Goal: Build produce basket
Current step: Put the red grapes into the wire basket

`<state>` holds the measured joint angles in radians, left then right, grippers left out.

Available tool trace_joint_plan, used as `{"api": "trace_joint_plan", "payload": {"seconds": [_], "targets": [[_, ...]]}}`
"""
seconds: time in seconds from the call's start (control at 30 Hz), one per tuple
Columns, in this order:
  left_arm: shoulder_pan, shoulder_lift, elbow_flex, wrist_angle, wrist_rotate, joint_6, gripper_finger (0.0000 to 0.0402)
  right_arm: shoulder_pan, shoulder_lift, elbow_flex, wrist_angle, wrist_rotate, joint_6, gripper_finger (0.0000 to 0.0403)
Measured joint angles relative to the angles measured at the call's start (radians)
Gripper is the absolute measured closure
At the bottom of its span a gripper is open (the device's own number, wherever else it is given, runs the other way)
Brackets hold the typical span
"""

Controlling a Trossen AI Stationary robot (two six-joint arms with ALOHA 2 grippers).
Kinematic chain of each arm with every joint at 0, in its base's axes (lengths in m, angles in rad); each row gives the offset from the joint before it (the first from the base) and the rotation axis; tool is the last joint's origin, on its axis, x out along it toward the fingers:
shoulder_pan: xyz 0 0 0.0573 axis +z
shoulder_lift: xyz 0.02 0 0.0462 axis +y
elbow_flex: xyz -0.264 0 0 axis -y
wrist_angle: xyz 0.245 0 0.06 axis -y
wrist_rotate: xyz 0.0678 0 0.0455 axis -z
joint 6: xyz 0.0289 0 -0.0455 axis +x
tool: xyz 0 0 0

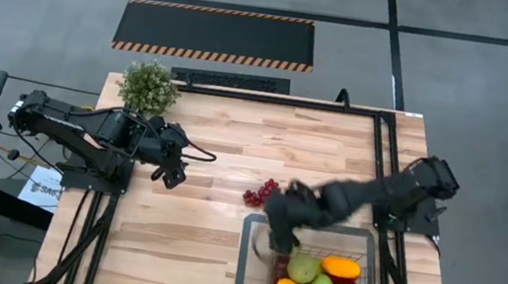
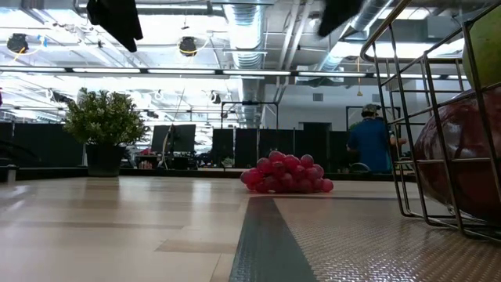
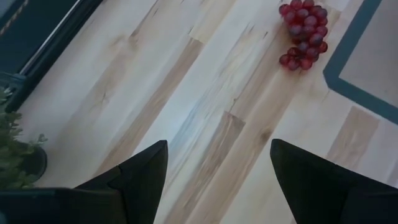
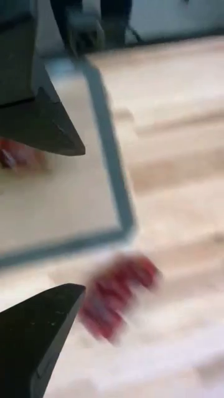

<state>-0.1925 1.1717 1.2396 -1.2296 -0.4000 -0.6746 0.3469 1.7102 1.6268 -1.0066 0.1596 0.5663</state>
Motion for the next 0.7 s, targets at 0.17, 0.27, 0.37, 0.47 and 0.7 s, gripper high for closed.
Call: {"api": "trace_joint_plan", "payload": {"seconds": [0.17,0.27,0.37,0.47,0.7], "targets": [[0.0,0.0,0.0,-0.026,0.0,-0.001,0.013,-0.165,0.083,0.0,0.064,-0.025,-0.257,0.0032],[0.0,0.0,0.0,-0.046,0.006,-0.001,0.013,-0.225,0.144,0.0,0.062,-0.065,-0.387,0.0033],[0.0,0.0,0.0,-0.057,0.011,-0.002,0.013,-0.257,0.206,0.0,0.053,-0.077,-0.522,0.0033],[0.0,0.0,0.0,-0.065,0.011,-0.003,0.013,-0.276,0.271,-0.001,0.057,-0.083,-0.615,0.0033],[0.0,0.0,0.0,-0.065,0.011,-0.007,0.013,-0.298,0.414,-0.001,0.063,-0.164,-0.688,0.0035]]}}
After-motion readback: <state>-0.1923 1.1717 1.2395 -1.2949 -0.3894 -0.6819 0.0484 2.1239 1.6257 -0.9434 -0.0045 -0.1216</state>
